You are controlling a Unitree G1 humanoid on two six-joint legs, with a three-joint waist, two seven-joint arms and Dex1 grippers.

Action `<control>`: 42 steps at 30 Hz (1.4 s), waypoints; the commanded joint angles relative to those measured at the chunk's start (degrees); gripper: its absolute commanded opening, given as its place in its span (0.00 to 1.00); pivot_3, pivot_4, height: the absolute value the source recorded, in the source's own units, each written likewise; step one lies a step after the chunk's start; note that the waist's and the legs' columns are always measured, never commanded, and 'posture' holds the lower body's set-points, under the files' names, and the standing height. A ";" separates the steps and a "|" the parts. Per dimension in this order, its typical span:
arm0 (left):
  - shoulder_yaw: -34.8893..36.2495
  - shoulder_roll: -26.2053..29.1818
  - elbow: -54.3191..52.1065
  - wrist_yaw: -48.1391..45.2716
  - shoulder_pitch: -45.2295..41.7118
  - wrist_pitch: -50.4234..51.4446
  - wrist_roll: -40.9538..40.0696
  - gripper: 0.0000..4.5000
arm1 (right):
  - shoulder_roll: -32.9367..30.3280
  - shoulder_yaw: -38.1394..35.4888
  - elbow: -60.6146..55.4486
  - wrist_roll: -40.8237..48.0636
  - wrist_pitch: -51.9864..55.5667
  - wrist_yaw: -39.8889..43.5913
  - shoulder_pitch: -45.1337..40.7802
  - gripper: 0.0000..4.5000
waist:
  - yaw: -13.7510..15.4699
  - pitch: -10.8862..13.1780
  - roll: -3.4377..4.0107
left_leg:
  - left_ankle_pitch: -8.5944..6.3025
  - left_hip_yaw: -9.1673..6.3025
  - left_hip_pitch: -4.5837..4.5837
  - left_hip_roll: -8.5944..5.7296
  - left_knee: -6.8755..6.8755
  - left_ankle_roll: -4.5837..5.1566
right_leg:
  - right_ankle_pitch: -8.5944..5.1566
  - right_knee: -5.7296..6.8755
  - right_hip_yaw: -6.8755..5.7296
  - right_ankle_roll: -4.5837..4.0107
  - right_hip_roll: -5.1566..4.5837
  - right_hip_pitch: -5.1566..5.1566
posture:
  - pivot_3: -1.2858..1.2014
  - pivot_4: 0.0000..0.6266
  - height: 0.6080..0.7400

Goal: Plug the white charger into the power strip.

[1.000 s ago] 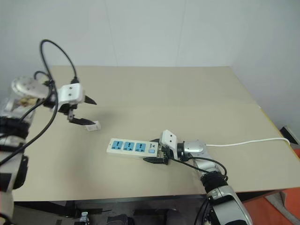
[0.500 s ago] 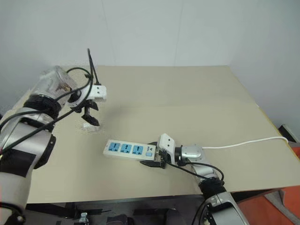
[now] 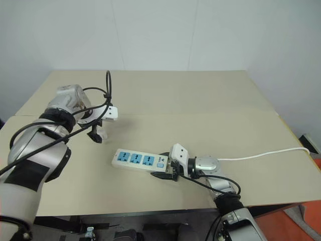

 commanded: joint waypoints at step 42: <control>0.83 -2.43 1.70 8.34 2.57 0.79 2.88 0.22 | -0.30 0.14 -2.91 1.08 2.10 -1.53 1.20 0.76 | 0.02 0.01 -0.02 | 0.00 -0.02 -0.01 -0.02 0.10 0.00 | 0.02 0.07 -0.02 0.02 0.00 0.02 | 0.52 0.24 1.00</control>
